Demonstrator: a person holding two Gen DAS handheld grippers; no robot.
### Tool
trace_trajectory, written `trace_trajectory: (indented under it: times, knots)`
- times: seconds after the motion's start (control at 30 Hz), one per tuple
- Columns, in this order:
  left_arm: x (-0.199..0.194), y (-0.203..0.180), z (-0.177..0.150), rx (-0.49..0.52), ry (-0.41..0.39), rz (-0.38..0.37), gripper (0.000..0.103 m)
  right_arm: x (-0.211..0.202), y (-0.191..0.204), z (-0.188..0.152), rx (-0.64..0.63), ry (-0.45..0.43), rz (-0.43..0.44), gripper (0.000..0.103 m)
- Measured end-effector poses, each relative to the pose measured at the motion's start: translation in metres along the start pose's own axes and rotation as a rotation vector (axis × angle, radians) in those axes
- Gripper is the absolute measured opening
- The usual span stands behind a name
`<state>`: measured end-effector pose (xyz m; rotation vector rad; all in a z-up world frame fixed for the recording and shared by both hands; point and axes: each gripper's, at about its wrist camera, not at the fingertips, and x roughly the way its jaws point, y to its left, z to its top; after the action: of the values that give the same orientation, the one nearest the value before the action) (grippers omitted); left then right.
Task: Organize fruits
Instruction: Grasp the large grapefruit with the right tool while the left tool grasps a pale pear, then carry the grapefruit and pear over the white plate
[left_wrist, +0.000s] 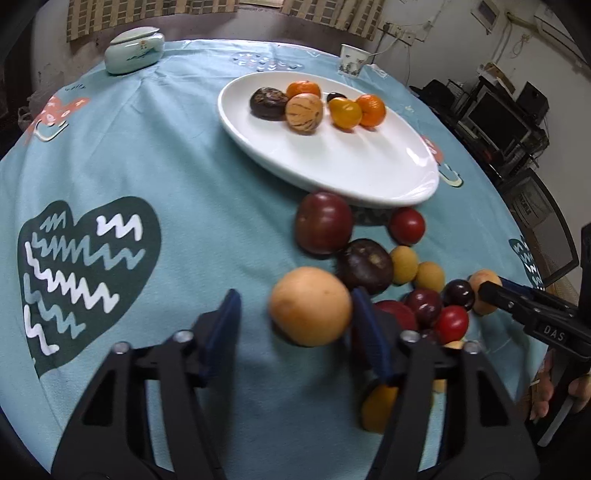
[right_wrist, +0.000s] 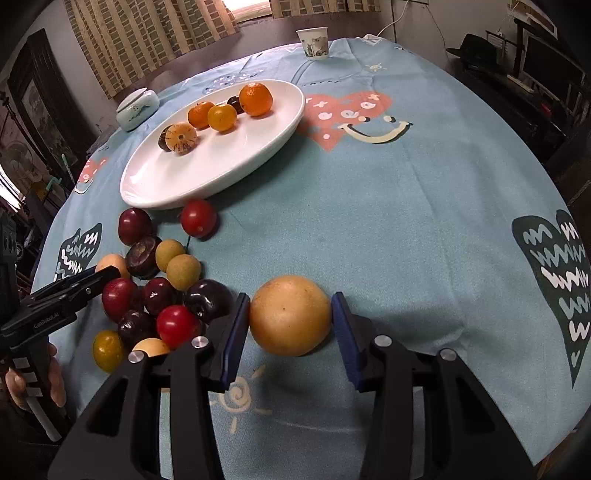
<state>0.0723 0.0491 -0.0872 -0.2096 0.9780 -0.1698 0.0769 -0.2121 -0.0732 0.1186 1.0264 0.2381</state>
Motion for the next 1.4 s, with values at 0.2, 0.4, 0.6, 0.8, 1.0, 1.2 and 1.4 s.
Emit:
trace_trajectory:
  times: [0.2, 0.4, 0.6, 0.8, 1.0, 1.2, 1.4]
  knots:
    - [-0.002, -0.002, -0.004, 0.003, -0.011, 0.001, 0.047, 0.009, 0.009, -0.004, -0.064, 0.021, -0.053, 0.047]
    - [-0.003, 0.001, -0.006, -0.015, -0.001, -0.007, 0.045, 0.0, 0.009, -0.004, -0.044, 0.001, -0.018, 0.045]
    - [-0.019, 0.0, -0.006, -0.013, -0.029, 0.01, 0.045, -0.016, 0.021, 0.001, -0.065, -0.042, -0.01, 0.045]
    - [-0.045, -0.007, -0.001, 0.026, -0.101, 0.058, 0.045, -0.021, 0.031, 0.005, -0.084, -0.06, 0.012, 0.045]
    - [-0.051, -0.004, 0.001, 0.026, -0.119, 0.091, 0.045, -0.023, 0.034, 0.007, -0.088, -0.068, 0.025, 0.045]
    - [-0.051, -0.004, 0.003, 0.029, -0.119, 0.096, 0.045, -0.023, 0.036, 0.01, -0.09, -0.074, 0.034, 0.045]
    - [-0.051, -0.004, 0.01, 0.036, -0.116, 0.106, 0.045, -0.018, 0.039, 0.016, -0.1, -0.057, 0.051, 0.045]
